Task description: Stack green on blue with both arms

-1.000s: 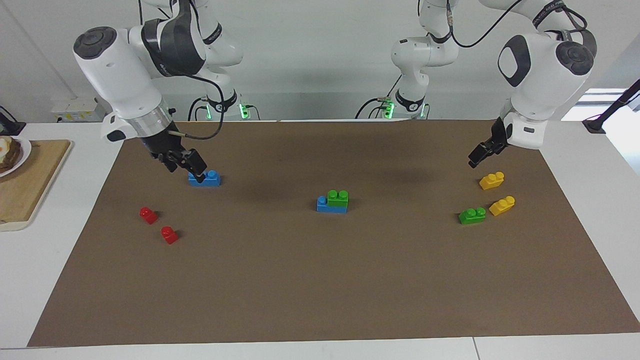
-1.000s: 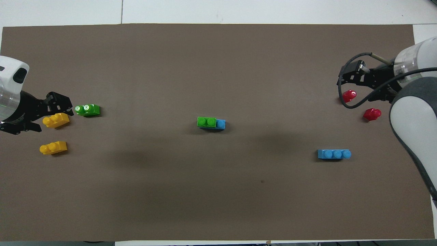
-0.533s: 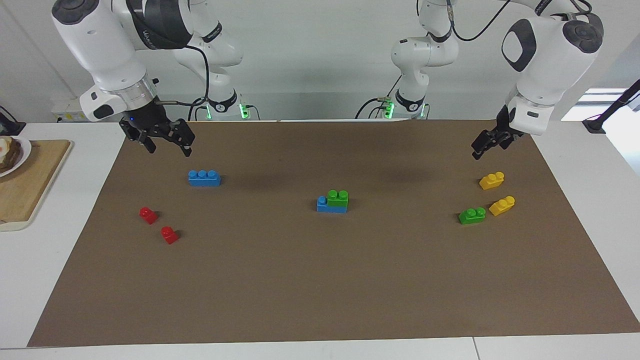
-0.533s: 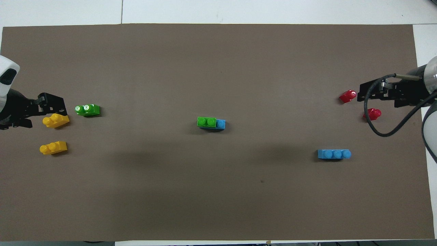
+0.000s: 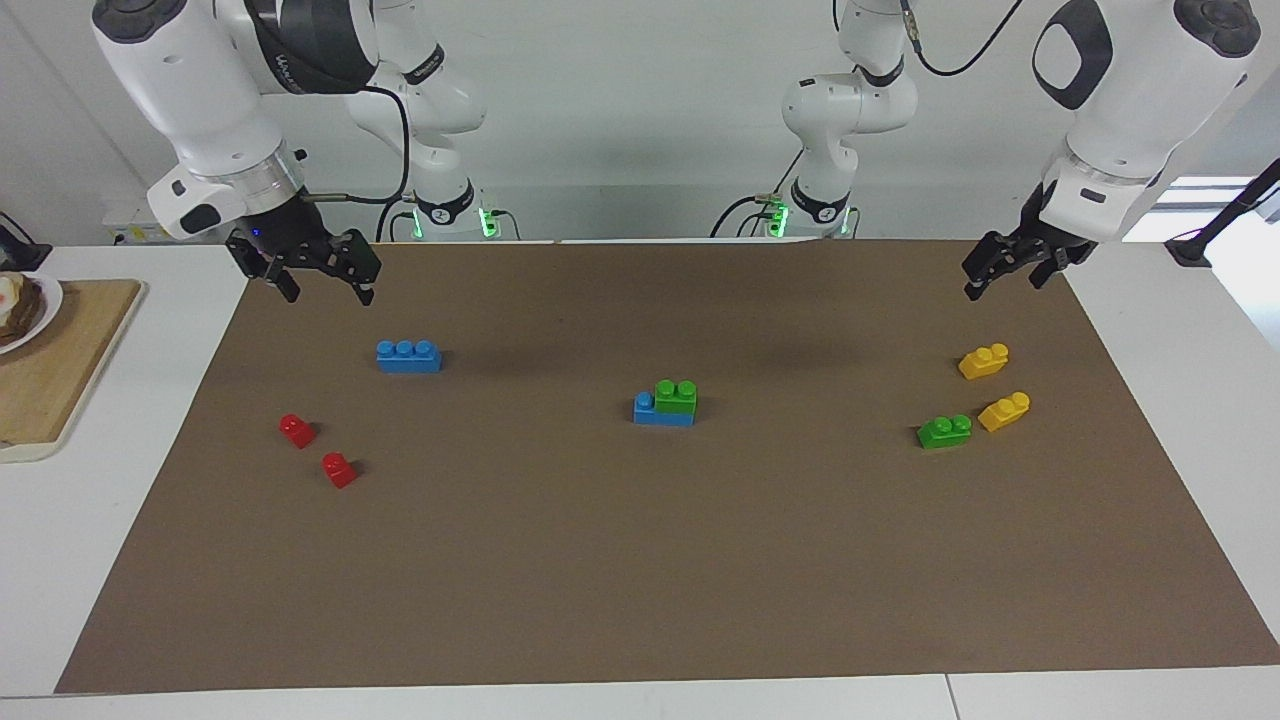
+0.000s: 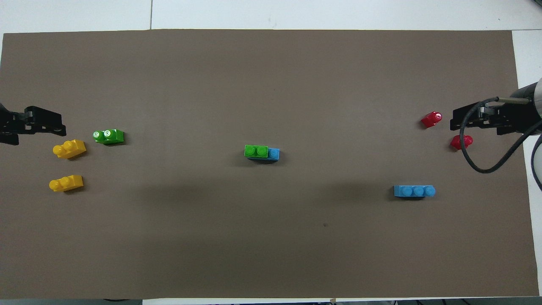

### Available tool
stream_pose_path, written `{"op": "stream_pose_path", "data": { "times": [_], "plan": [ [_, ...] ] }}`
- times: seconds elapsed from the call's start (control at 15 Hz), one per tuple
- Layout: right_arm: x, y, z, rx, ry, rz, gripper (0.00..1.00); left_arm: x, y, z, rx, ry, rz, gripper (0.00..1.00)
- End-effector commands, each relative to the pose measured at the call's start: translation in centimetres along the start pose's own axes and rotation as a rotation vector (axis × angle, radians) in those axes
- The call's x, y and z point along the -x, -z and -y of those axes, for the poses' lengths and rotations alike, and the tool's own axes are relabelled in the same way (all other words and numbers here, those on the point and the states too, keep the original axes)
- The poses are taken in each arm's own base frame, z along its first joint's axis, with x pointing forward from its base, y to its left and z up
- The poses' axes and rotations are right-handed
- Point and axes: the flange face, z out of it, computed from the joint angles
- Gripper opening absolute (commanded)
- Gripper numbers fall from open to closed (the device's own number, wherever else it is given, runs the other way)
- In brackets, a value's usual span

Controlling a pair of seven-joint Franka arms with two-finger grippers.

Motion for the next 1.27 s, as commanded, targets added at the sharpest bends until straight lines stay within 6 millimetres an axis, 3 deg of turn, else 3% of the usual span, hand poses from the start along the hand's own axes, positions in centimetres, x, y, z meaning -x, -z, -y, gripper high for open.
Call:
{"op": "stream_pose_path", "data": {
  "times": [0.0, 1.2],
  "plan": [
    [0.38, 0.25, -0.52, 0.022, 0.02, 0.005, 0.99, -0.4, -0.13, 0.83, -0.021, -0.016, 0.023, 1.0],
    [0.42, 0.16, -1.27, 0.063, 0.011, 0.008, 1.0, -0.33, -0.74, 0.34, 0.019, -0.016, 0.025, 1.0]
  ]
}}
